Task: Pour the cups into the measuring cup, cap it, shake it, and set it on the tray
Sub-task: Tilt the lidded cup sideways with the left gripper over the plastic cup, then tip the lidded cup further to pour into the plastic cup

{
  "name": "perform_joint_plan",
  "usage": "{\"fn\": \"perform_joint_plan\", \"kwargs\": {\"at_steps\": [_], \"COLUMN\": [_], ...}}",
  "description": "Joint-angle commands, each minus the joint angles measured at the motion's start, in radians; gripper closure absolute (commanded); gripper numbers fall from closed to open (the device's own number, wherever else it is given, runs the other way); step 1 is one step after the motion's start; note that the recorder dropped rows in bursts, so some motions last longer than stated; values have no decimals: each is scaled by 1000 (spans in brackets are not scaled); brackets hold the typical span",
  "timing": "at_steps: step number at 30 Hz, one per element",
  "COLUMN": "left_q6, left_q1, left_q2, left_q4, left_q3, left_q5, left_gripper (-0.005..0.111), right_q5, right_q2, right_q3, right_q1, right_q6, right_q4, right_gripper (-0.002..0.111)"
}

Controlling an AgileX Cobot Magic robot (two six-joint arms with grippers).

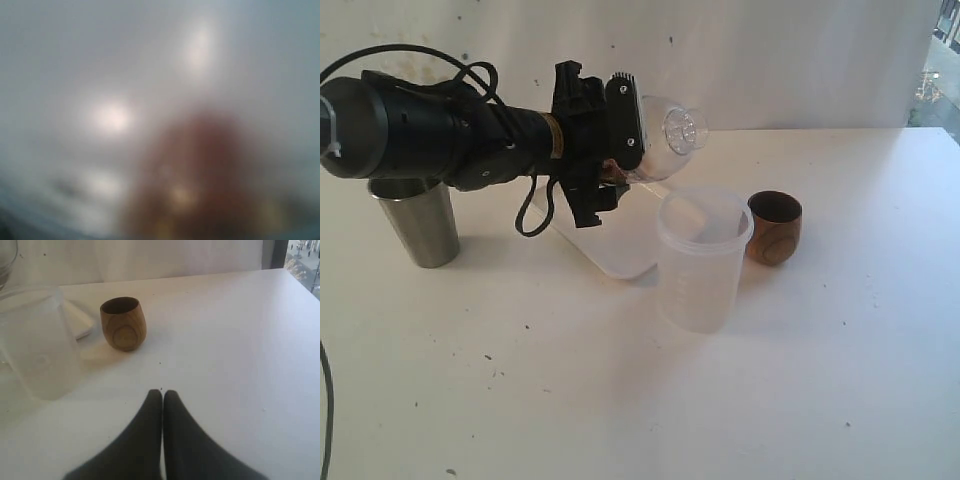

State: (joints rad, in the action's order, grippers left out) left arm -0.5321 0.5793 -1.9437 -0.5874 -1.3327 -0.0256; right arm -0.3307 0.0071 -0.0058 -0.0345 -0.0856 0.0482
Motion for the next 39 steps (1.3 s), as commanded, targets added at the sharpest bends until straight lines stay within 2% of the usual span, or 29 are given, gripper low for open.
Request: {"fn": "perform_joint_plan", "kwargs": {"at_steps": [1, 14, 23, 39], "left_q6": [-8, 4, -135, -254], "left_q1": [5, 30, 32, 32], "left_q2": [17, 17, 17, 17], "left_q4": [0, 2, -4, -4], "left_q3": [-17, -54, -63, -64], "left_q5": [-34, 34, 42, 49], "left_gripper": [107, 107, 107, 107], "right_q5": [10, 10, 10, 10], "right_q2": [-5, -5, -5, -5], "right_q3": [6, 6, 6, 6], "right_q1": [4, 4, 4, 4], "right_q6": [0, 0, 0, 0], "right_q4": [1, 1, 1, 1], "right_gripper": [108, 108, 108, 108]}}
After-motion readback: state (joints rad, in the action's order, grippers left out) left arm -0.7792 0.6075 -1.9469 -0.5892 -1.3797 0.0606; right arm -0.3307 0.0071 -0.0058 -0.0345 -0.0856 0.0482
